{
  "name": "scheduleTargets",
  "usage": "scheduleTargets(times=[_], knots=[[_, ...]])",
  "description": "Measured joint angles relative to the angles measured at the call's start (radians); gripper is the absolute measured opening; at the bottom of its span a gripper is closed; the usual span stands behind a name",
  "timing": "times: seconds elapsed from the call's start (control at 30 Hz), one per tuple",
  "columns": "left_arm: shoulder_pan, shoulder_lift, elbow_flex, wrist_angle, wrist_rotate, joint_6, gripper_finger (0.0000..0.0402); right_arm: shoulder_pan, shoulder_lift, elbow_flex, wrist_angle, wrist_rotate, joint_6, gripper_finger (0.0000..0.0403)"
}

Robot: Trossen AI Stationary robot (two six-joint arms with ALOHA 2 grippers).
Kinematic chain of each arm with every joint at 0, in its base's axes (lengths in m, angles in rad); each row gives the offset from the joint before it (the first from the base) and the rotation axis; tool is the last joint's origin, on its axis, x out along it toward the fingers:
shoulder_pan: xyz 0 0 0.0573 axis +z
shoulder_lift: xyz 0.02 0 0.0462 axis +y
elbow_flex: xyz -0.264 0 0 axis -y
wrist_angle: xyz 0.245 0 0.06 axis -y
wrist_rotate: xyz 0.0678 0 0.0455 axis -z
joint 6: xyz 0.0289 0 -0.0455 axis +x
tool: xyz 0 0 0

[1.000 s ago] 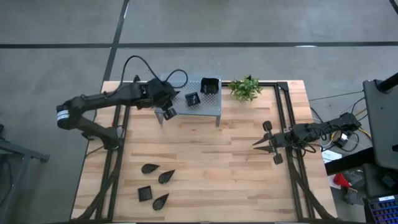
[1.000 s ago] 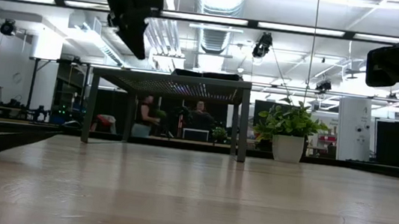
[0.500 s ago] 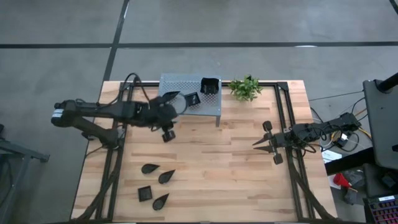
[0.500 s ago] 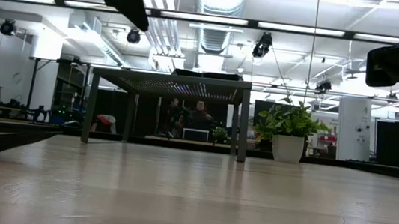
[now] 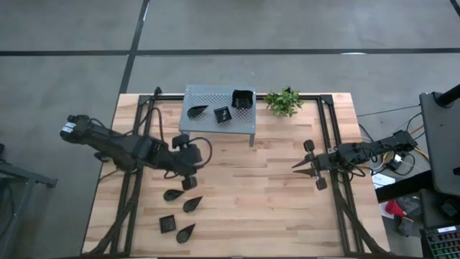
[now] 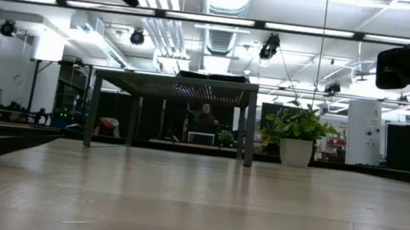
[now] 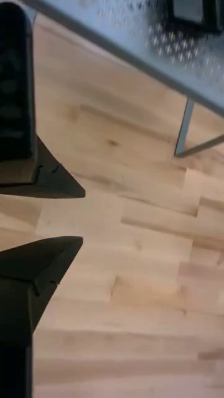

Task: Pick & Place Mini shaped plates
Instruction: Stack the black drop-shaped plate on top of the black drop-shaped plate on the shelf

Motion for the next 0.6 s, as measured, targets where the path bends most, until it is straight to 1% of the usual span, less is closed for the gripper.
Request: scheduleTargets(times=[0.2, 0.6], knots=[[-0.051, 0.004, -0.005, 0.003, 0.0, -0.048, 0.0104, 0.0, 0.0, 0.0, 0.0, 0.0, 0.0, 0.0063], [-0.157, 0.005, -0.076, 0.031, 0.012, -0.224, 0.0104, 0.0, 0.0, 0.0, 0.0, 0.0, 0.0, 0.0063]])
